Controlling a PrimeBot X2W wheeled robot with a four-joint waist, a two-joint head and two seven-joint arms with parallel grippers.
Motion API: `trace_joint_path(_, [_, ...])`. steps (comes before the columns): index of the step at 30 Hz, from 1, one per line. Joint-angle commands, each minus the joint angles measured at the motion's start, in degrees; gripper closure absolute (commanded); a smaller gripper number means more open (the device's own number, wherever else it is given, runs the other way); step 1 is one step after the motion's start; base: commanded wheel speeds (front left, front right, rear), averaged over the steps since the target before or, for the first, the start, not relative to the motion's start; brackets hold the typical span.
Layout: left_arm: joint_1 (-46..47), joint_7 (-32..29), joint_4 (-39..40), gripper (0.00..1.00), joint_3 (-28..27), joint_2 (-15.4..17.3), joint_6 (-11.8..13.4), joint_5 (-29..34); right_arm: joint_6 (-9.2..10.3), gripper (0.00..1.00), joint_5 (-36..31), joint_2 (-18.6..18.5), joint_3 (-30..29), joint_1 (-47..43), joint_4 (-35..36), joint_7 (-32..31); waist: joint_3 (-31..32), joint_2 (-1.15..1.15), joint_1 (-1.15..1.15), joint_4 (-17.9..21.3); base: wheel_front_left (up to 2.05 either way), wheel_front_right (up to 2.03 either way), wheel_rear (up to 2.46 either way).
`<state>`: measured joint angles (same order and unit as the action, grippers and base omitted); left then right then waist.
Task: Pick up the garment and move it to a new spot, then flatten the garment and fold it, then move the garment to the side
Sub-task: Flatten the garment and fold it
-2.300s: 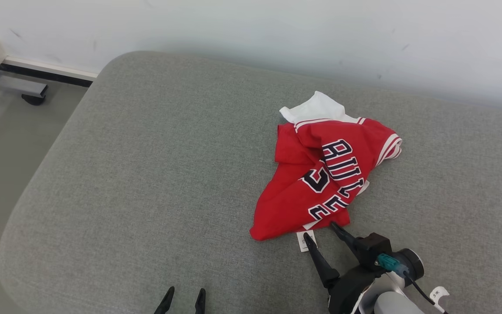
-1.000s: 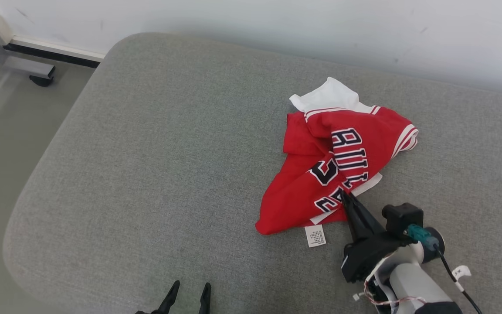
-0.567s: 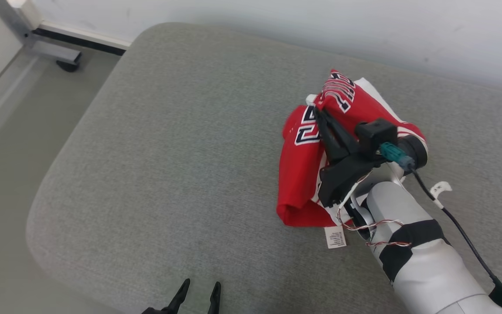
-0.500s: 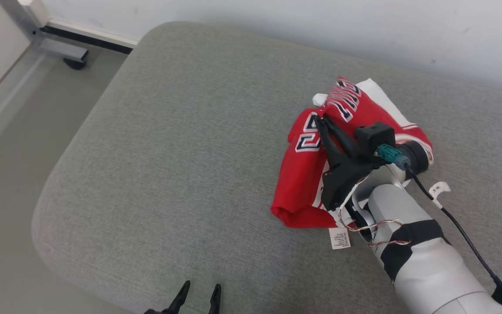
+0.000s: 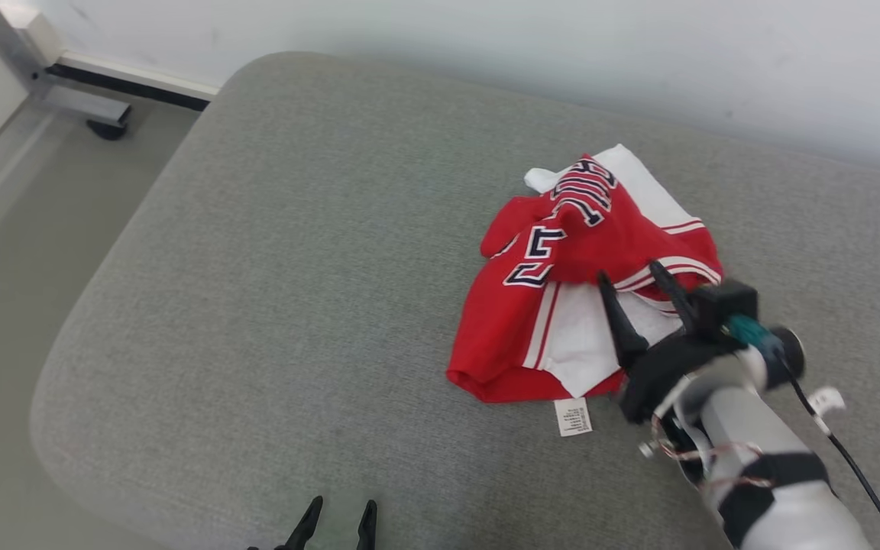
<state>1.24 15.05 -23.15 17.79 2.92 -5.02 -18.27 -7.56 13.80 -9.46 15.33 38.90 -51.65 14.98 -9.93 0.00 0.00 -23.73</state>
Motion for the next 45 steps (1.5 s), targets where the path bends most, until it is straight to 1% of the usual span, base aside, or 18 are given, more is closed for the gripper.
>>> trace_joint_path(1, [0.37,0.17,0.24,0.0,-0.16,-0.03,0.09,-0.45,0.16,0.0,0.38,-0.81,-0.82,-2.25,0.71,0.24,0.3,0.0,0.0,1.45,0.0,0.0,0.0])
trace_joint_path(4, [0.55,0.17,0.38,0.0,-0.21,-0.03,-0.02,-0.24,0.15,0.0,0.31,-1.93,-2.55,-5.64,1.87,0.25,0.17,0.0,0.0,2.48,0.0,0.0,0.0])
trace_joint_path(7, [0.73,0.17,0.37,0.0,-0.02,-0.02,-0.22,-0.03,0.15,0.0,-0.24,-2.2,-3.94,-7.47,1.12,0.25,-0.46,0.0,0.0,3.13,0.0,0.0,0.0])
trace_joint_path(12, [1.16,0.17,0.57,0.0,0.46,-0.02,-0.31,-0.28,0.16,0.0,-1.22,-1.63,-4.94,-6.92,-0.42,0.24,-1.48,0.0,0.0,2.55,0.0,0.0,0.0])
trace_joint_path(21, [1.22,0.17,0.58,0.0,0.73,-0.03,0.26,-0.82,0.16,0.0,-2.39,-0.62,-5.85,-4.71,-4.3,0.11,-2.46,0.0,0.0,1.15,0.0,0.0,0.0])
trace_joint_path(22, [1.29,0.17,0.6,0.0,0.76,-0.03,0.29,-0.83,0.15,0.28,-2.57,-0.6,-5.99,-4.42,-4.64,0.11,-2.54,0.0,0.0,1.06,0.0,0.0,0.0])
trace_joint_path(23, [1.36,0.17,0.62,0.0,0.78,-0.03,0.35,-0.87,0.15,0.65,-2.94,-0.64,-6.18,-4.08,-4.81,0.12,-2.62,0.0,0.0,0.99,0.0,0.0,0.0])
trace_joint_path(24, [1.41,0.17,0.66,0.0,0.77,-0.03,0.38,-0.88,0.15,0.91,-3.26,-0.77,-6.48,-3.81,-4.89,0.12,-2.69,0.0,0.0,0.96,0.0,0.0,0.0])
trace_joint_path(25, [1.46,0.17,0.67,0.0,0.73,-0.03,0.35,-0.88,0.15,1.0,-3.46,-0.81,-6.93,-3.64,-4.86,0.12,-2.73,0.0,0.0,0.99,0.0,0.0,0.0])
trace_joint_path(33, [0.05,0.17,0.3,0.0,-0.74,-0.03,0.28,0.12,0.16,1.0,-4.06,-1.79,-10.95,-6.23,-0.83,0.14,-0.4,0.0,0.0,3.2,0.0,0.0,0.0])
trace_joint_path(41, [-0.97,0.17,0.56,0.0,-2.7,-0.02,-0.38,1.67,0.16,1.0,-2.16,-4.8,-17.97,-11.48,7.38,0.14,3.35,0.0,0.0,8.63,0.0,0.0,0.0])
trace_joint_path(45, [-1.41,0.17,0.44,0.0,-3.07,-0.02,-0.49,2.25,0.16,1.0,-2.12,-6.34,-21.09,-13.81,9.07,0.14,4.62,0.0,0.0,10.97,0.0,0.0,0.0])
